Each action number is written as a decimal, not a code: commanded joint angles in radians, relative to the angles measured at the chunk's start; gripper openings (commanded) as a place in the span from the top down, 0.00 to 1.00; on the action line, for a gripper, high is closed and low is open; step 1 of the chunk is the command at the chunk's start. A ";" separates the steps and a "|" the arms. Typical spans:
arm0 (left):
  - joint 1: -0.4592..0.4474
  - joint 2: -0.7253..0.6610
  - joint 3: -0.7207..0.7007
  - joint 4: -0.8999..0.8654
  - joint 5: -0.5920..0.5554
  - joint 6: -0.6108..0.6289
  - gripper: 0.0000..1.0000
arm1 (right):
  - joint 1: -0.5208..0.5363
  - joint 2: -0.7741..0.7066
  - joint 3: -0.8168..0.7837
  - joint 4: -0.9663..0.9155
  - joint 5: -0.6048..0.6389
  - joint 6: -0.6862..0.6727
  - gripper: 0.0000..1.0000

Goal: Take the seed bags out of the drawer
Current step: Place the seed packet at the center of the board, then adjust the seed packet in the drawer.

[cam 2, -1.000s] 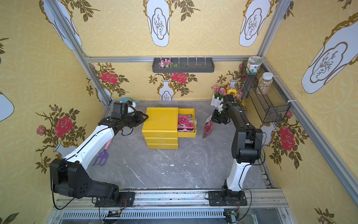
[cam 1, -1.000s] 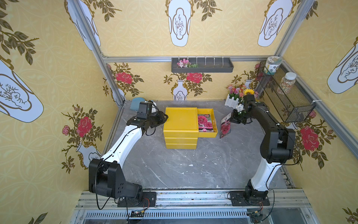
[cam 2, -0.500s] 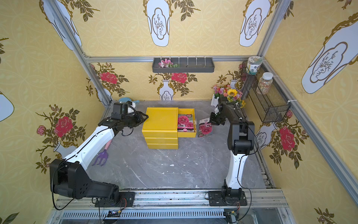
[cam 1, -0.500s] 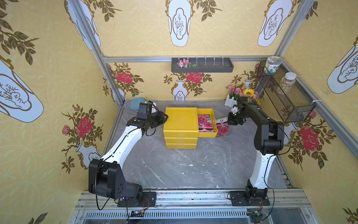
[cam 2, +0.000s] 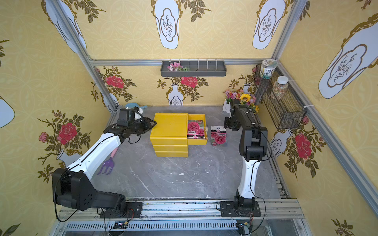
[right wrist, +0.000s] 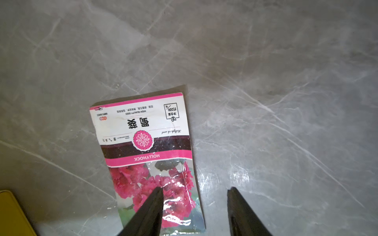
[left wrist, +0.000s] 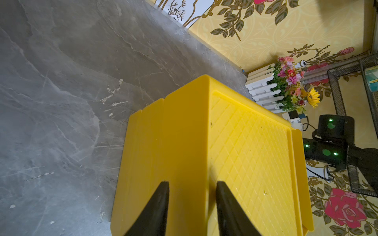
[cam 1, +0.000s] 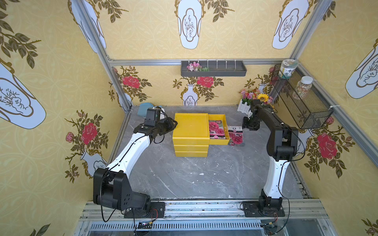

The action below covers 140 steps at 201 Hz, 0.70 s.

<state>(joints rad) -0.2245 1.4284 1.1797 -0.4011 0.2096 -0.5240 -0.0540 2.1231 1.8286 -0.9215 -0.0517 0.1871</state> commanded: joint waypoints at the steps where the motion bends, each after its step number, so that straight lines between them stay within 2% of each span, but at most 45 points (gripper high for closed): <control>1: 0.001 0.005 -0.012 -0.145 -0.035 0.011 0.58 | 0.013 -0.054 0.008 -0.009 0.017 0.020 0.43; 38: 0.000 0.006 -0.002 -0.144 -0.035 0.011 0.57 | 0.064 -0.149 0.033 -0.034 0.013 0.026 0.45; 99: 0.000 0.002 -0.002 -0.143 -0.033 0.010 0.57 | 0.187 -0.291 0.085 -0.065 -0.072 0.050 0.71; 113: -0.001 0.001 -0.004 -0.144 -0.033 0.009 0.58 | 0.217 -0.306 0.094 -0.067 -0.117 0.057 0.75; 140: 0.000 -0.002 -0.007 -0.142 -0.029 0.007 0.57 | 0.297 -0.303 0.121 -0.104 -0.118 0.066 0.84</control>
<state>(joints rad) -0.2245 1.4227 1.1870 -0.4240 0.2054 -0.5243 0.1894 1.8217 1.9320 -0.9871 -0.1318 0.2359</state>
